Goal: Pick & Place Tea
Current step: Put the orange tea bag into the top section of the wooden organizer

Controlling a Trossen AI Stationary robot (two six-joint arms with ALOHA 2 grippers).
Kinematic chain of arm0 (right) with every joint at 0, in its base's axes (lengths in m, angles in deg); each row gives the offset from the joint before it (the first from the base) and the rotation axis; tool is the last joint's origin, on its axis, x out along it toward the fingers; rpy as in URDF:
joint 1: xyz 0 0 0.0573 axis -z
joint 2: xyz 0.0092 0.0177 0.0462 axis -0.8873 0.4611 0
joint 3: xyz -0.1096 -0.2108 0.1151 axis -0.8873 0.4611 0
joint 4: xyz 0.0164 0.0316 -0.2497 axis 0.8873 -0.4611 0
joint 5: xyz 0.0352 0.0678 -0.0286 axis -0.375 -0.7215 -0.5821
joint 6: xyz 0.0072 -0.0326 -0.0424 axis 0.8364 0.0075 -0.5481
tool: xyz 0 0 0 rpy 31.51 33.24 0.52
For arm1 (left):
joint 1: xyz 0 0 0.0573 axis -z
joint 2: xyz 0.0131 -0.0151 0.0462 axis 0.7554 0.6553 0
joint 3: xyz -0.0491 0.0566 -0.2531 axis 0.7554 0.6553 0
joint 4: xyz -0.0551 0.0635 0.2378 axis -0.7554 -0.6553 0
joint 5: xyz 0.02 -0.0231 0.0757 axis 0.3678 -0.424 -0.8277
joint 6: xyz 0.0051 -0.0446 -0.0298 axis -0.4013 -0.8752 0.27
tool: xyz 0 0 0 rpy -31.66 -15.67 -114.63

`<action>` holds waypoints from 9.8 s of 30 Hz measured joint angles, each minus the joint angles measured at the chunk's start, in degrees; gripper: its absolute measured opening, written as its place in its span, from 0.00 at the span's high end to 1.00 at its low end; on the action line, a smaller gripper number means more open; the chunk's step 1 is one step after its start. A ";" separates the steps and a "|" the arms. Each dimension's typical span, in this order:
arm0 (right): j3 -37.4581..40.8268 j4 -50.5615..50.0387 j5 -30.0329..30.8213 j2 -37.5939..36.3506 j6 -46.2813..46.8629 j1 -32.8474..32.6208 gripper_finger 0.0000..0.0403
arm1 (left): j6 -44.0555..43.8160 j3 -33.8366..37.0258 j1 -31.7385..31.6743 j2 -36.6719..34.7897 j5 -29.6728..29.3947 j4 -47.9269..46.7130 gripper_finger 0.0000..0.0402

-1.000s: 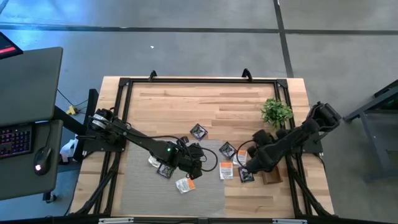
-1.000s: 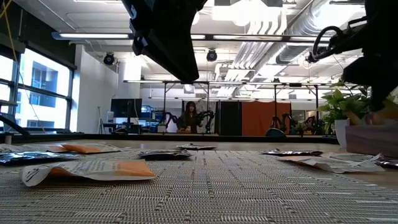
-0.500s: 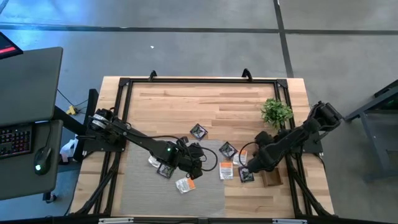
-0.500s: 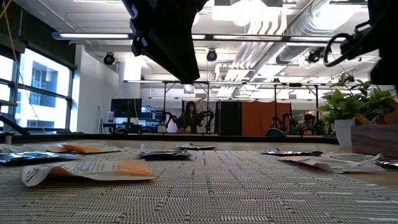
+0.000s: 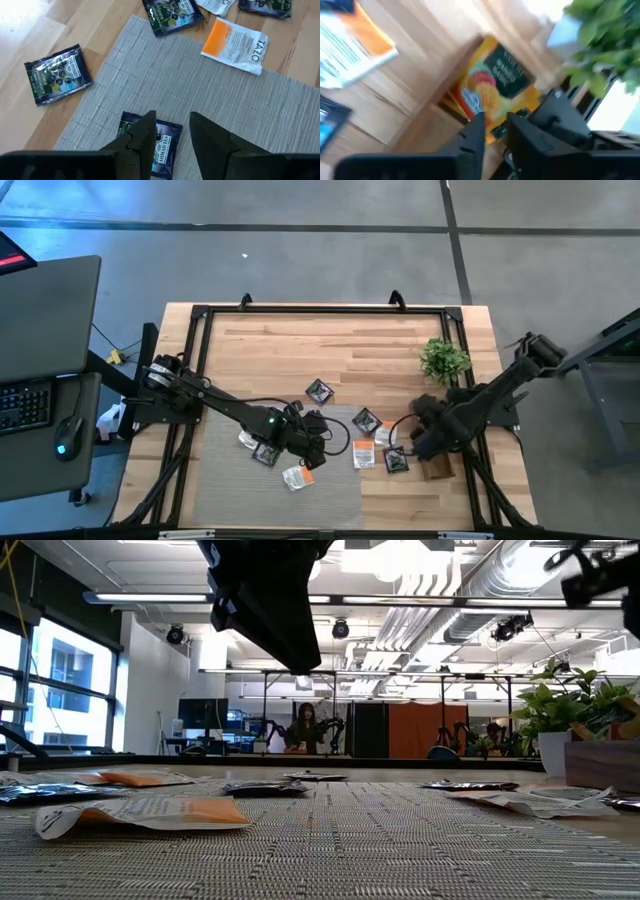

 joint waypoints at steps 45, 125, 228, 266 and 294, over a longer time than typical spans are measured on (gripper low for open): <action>1.01 -4.59 6.07 -1.24 -19.05 14.31 0.99 | -5.55 0.00 -0.02 -0.02 1.21 0.03 0.71; 3.60 1.64 2.16 -1.19 -31.61 19.09 0.64 | -4.02 -0.02 -0.02 -0.02 1.41 36.99 0.71; 8.72 4.58 -4.16 -1.21 -43.83 29.40 0.66 | 13.98 0.02 -19.50 -7.58 1.54 -3.02 0.71; -3.05 -8.76 -3.19 -4.80 -11.88 16.17 1.00 | 14.67 0.02 -19.50 -7.63 1.52 -3.51 0.71; 4.93 -4.29 0.47 -6.81 10.41 0.27 0.88 | 16.01 0.02 -19.49 -7.63 2.77 -3.09 0.71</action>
